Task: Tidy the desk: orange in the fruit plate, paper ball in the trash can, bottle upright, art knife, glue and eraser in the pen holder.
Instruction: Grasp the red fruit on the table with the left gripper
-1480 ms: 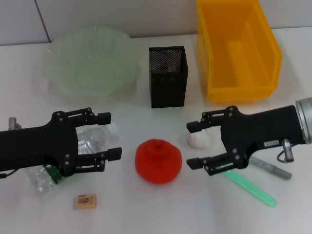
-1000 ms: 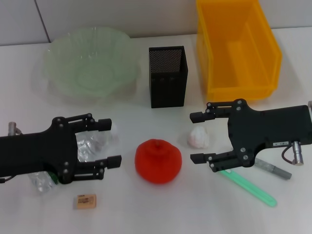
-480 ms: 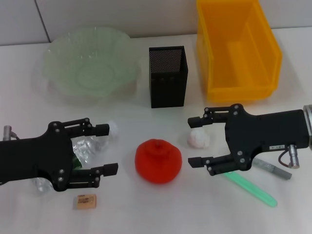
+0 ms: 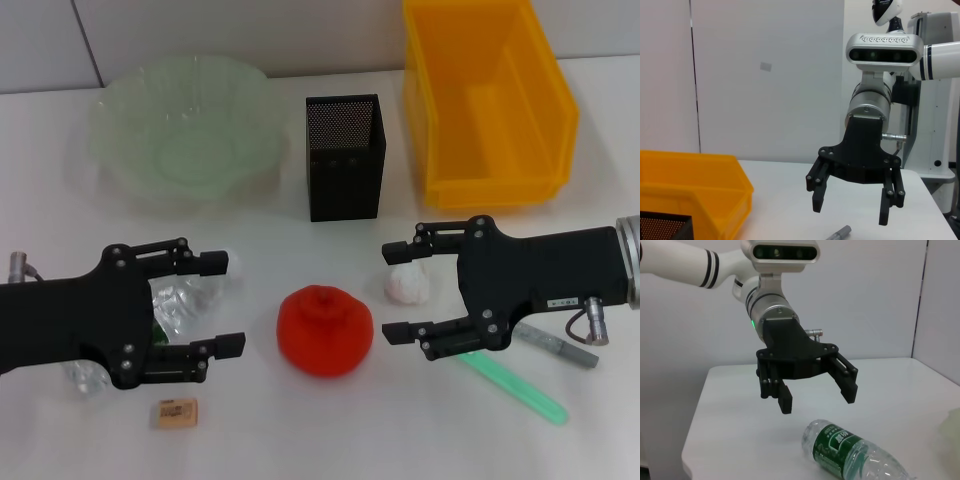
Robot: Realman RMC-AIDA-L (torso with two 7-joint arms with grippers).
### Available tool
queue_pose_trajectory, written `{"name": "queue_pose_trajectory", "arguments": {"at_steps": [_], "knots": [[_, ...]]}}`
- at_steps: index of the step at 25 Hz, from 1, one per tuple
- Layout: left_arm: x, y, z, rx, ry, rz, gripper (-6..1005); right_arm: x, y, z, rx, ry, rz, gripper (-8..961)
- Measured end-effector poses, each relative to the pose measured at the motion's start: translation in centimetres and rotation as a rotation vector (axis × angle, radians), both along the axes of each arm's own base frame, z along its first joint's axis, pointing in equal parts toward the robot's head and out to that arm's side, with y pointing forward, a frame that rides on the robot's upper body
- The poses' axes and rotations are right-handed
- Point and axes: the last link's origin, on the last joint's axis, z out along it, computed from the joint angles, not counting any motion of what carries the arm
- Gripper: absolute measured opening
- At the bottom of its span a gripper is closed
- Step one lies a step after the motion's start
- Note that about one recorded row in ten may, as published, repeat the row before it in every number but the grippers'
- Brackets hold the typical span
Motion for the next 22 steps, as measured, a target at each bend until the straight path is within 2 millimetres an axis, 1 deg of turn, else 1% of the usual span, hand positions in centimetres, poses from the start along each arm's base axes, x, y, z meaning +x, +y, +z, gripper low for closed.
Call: {"name": "queue_pose_trajectory", "arguments": {"at_steps": [22], "knots": [[0.17,0.05,0.38,0.004,0.010,0.004,747,0.20,0.19,-0.27,-0.001,-0.001,-0.012,778]]}}
